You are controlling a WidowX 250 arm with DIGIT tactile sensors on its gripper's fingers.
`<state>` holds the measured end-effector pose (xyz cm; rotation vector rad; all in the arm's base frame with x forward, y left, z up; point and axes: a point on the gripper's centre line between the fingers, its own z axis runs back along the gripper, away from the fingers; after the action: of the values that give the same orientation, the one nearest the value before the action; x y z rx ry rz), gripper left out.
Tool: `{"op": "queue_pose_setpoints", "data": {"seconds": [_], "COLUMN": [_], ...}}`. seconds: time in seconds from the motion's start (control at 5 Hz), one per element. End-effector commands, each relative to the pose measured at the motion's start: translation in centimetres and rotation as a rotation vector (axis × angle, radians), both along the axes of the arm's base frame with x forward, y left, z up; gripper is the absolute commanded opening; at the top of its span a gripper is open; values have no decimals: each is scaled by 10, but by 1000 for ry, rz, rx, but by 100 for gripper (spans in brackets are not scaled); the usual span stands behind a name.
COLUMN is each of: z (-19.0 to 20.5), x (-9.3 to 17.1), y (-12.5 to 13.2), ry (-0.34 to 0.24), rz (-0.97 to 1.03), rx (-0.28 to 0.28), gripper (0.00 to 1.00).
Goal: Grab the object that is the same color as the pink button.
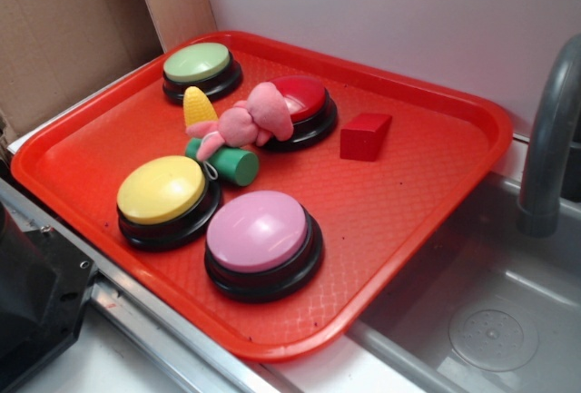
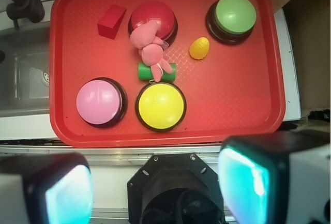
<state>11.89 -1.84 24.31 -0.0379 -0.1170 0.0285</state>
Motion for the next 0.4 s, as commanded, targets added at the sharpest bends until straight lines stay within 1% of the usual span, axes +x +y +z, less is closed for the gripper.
{"op": "queue_pose_setpoints", "data": {"seconds": [0.0, 0.2], "z": [0, -20], "x": [0, 25], "y": [0, -2], "ry": [0, -53], "rz": [0, -36], "rx": [0, 38], "gripper": [100, 100]}}
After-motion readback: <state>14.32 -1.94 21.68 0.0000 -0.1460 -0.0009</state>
